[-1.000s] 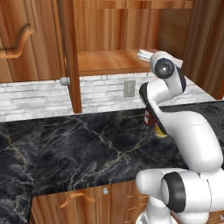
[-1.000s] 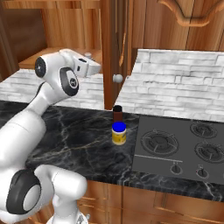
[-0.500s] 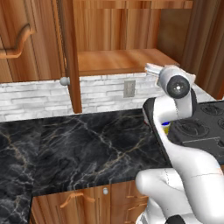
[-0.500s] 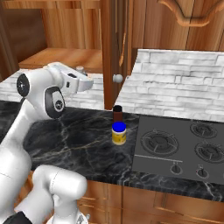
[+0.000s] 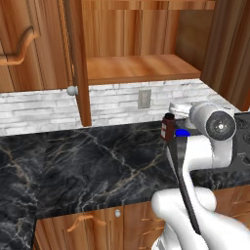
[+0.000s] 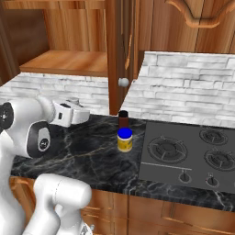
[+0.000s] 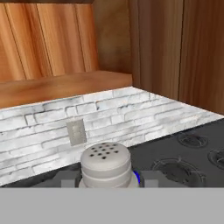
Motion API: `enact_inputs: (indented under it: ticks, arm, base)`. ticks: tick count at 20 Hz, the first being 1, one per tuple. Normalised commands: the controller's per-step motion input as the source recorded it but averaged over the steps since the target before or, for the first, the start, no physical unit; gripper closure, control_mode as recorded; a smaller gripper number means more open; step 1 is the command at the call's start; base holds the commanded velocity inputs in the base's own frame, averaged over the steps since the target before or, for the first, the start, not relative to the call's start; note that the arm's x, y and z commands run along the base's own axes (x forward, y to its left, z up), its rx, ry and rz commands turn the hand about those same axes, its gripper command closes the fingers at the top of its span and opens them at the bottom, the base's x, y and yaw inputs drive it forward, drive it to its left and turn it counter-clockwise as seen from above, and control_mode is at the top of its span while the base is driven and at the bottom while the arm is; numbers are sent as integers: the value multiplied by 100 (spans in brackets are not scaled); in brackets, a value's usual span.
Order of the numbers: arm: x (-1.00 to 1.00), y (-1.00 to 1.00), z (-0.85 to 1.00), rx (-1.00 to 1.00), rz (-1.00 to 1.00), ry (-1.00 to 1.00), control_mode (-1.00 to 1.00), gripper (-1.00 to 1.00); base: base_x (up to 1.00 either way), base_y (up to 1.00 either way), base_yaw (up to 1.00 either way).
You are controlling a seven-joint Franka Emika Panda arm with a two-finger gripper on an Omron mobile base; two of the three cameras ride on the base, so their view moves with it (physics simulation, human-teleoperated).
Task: Collect the paprika, mayonnaise, and shaker from the cabinet and place them next to the stove.
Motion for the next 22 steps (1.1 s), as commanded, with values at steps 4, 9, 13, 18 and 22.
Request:
enact_inputs:
  ticks: [4, 9, 13, 18, 22]
  arm:
    - [-89, -8, -75, -4, 8, 9, -100, 100]
    - [-77, -22, -82, -3, 11, 8, -100, 100]
    - [-28, -71, -77, 0, 13, 2, -100, 100]
    - [-7, -80, -68, 0, 17, 0, -100, 100]
    - [0, -64, -55, 0, 20, 0, -100, 100]
  base:
    - [0, 0, 0]
    - [0, 0, 0]
    - [0, 0, 0]
    - [0, 0, 0]
    - [0, 0, 0]
